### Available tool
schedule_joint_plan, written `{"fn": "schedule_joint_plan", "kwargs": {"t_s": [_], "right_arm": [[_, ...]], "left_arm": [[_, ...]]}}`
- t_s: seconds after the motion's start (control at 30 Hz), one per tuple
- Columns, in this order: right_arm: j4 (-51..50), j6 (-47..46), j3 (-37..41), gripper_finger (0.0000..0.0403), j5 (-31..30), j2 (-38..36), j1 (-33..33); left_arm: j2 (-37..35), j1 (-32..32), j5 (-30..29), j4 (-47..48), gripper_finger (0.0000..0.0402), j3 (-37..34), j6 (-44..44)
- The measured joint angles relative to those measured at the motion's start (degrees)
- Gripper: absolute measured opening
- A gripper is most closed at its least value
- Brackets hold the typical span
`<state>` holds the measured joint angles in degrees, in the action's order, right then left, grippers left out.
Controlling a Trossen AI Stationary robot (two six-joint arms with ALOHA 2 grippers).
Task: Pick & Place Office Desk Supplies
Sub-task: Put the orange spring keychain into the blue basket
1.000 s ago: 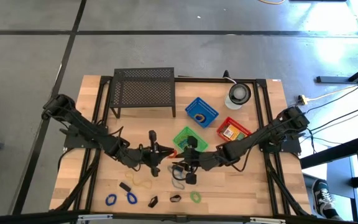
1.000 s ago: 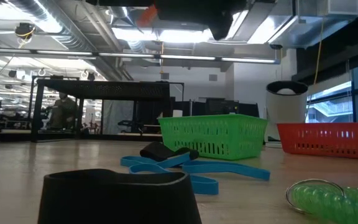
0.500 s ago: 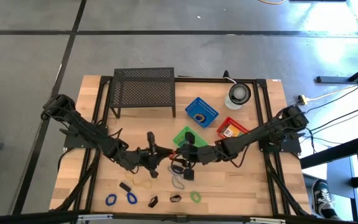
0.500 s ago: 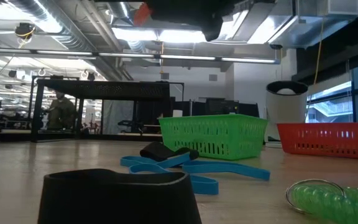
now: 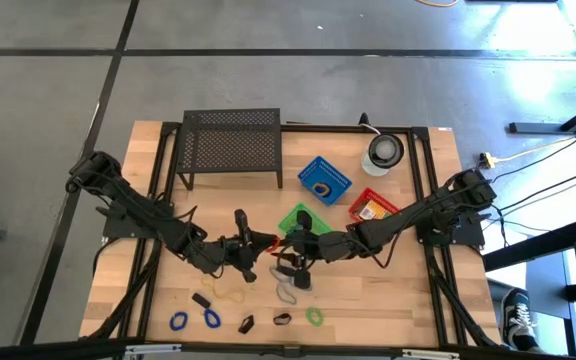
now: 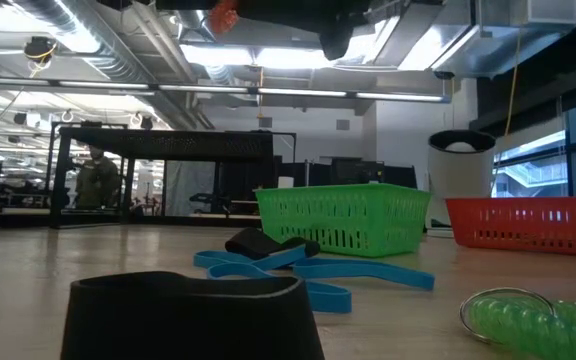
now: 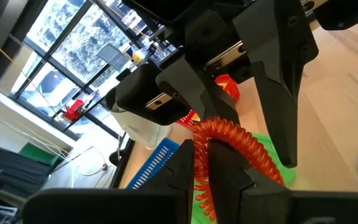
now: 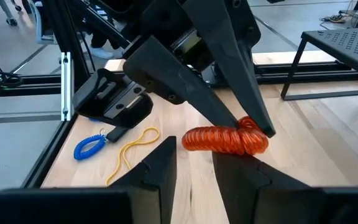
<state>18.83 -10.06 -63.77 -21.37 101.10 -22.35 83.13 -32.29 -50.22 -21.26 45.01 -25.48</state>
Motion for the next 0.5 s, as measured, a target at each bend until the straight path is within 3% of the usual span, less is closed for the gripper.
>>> {"fn": "schedule_joint_plan", "kwargs": {"t_s": [0.5], "right_arm": [[0.1,-1.6,0.0,0.0104,1.3,0.0,0.5]], "left_arm": [[0.0,-2.7,-3.5,0.0,0.0029,0.0,-5.3]]}}
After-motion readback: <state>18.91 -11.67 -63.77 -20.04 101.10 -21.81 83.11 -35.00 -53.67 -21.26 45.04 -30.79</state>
